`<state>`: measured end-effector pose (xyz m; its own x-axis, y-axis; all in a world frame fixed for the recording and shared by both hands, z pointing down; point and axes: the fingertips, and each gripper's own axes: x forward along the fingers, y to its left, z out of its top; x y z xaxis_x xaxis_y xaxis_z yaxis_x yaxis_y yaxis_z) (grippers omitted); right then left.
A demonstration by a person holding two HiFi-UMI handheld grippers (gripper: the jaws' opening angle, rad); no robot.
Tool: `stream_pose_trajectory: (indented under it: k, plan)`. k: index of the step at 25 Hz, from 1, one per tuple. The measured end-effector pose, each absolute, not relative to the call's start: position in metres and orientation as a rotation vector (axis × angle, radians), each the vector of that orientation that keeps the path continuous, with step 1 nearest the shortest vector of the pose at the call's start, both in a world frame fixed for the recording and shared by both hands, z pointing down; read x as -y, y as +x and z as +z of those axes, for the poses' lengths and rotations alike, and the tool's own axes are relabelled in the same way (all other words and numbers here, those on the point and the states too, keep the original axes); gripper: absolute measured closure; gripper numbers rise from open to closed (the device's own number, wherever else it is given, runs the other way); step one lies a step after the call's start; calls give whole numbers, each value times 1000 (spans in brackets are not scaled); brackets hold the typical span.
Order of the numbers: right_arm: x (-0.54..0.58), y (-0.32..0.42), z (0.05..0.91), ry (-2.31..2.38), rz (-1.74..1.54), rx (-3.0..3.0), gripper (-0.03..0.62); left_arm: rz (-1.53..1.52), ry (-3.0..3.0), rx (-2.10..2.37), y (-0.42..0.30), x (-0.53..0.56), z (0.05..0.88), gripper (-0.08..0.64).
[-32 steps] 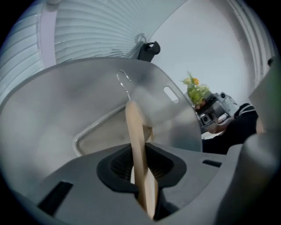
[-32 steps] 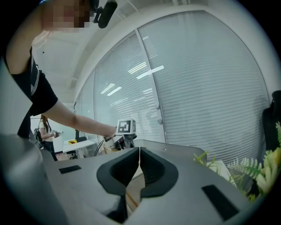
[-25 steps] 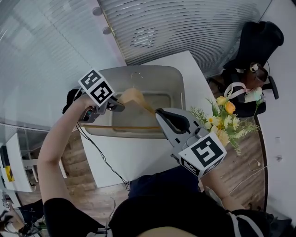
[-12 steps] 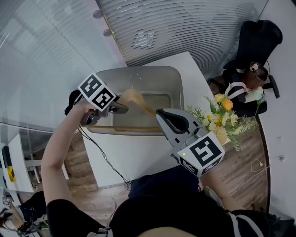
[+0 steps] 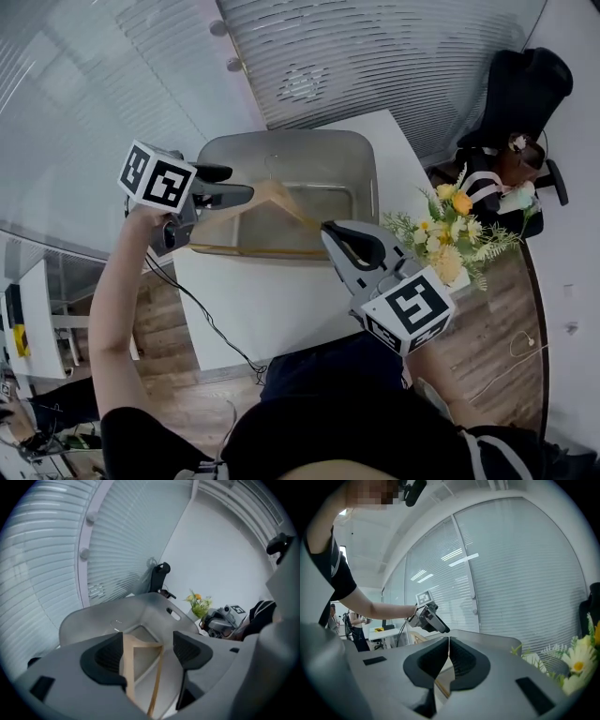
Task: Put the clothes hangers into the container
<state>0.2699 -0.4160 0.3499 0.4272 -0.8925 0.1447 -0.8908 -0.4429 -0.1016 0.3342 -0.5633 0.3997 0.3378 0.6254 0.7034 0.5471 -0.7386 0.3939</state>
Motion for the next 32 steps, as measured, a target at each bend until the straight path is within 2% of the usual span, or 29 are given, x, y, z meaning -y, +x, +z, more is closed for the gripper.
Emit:
stream_pose_trajectory:
  k: [15, 29, 32]
  plan:
    - [407, 217, 351, -2705, -251, -1631, 562, 698, 2728, -934, 247, 553, 300, 232]
    - [380, 161, 357, -2800, -256, -1512, 561, 449, 2809, -790, 150, 541, 312, 236]
    - [376, 154, 357, -2823, -253, -1480, 563, 396, 2763, -773, 135, 534, 318, 268]
